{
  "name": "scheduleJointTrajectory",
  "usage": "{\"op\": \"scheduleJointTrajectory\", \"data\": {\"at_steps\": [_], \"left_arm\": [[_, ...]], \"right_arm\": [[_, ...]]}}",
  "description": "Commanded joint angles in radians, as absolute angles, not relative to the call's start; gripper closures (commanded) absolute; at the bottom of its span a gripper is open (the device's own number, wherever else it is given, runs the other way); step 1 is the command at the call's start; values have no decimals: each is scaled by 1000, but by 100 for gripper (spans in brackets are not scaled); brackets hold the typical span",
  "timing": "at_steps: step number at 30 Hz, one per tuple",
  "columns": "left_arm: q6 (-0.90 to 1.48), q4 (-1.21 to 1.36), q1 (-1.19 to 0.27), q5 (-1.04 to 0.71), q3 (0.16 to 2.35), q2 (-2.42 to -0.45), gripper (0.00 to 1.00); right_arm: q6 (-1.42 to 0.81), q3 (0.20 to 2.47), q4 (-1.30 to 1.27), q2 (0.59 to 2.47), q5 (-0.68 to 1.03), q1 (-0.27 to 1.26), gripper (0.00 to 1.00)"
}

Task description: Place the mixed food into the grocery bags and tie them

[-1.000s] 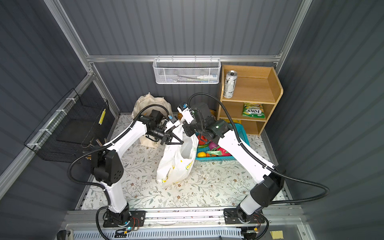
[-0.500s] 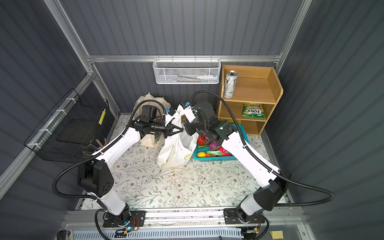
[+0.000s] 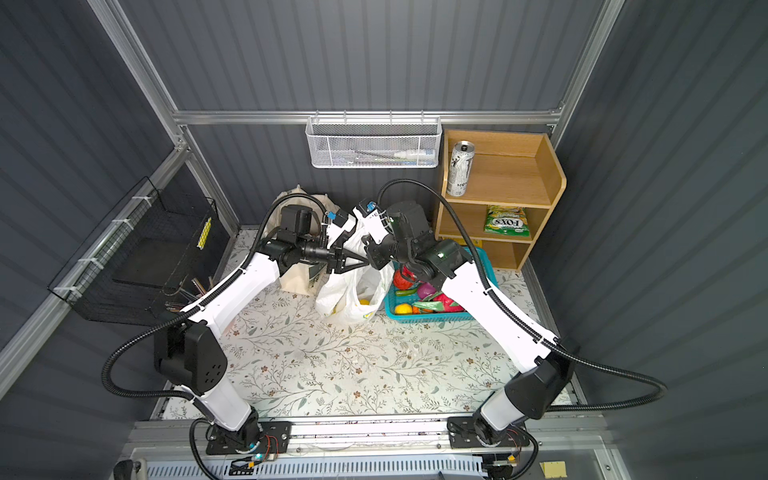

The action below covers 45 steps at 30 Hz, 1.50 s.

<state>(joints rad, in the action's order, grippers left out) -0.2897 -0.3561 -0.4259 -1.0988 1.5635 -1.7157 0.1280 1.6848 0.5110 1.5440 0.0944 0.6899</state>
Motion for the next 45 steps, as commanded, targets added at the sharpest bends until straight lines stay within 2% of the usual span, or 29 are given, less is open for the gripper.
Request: {"op": "scheduleJointTrajectory", "data": {"at_steps": [1,7,13,17,22,27,34,37,40,41,44,45], "left_arm": [[-364,-482,-430,-1196,1613,-1739,50],[-465,-695,-428,-1290,1685,-1778,48],[-631,-918,-416,-1275,1734,-1794,46],[-625,-900,-390,-1258,1705,-1766,46],[-518,-748,-358,-1235,1635,-1699,45],[-486,-718,-357,-1247,1633,-1689,43],[-473,-696,-357,-1262,1626,-1686,42],[-472,-682,-357,-1261,1620,-1684,52],[-457,-648,-357,-1265,1604,-1681,80],[-456,-644,-357,-1268,1601,-1680,84],[-441,-623,-357,-1265,1587,-1677,86],[-433,-608,-357,-1264,1581,-1673,89]], "right_arm": [[141,1700,482,1555,119,692,100],[141,1665,460,1537,159,692,100],[153,1605,419,1487,285,692,100],[157,1588,429,1473,367,692,100],[142,1534,394,1445,411,693,100],[117,1566,359,1483,476,695,100],[106,1637,372,1563,459,713,100],[101,1638,365,1568,453,719,100],[93,1628,358,1560,441,719,100],[92,1622,354,1557,435,720,100],[87,1615,350,1548,423,720,99],[87,1615,351,1547,423,719,96]]}}
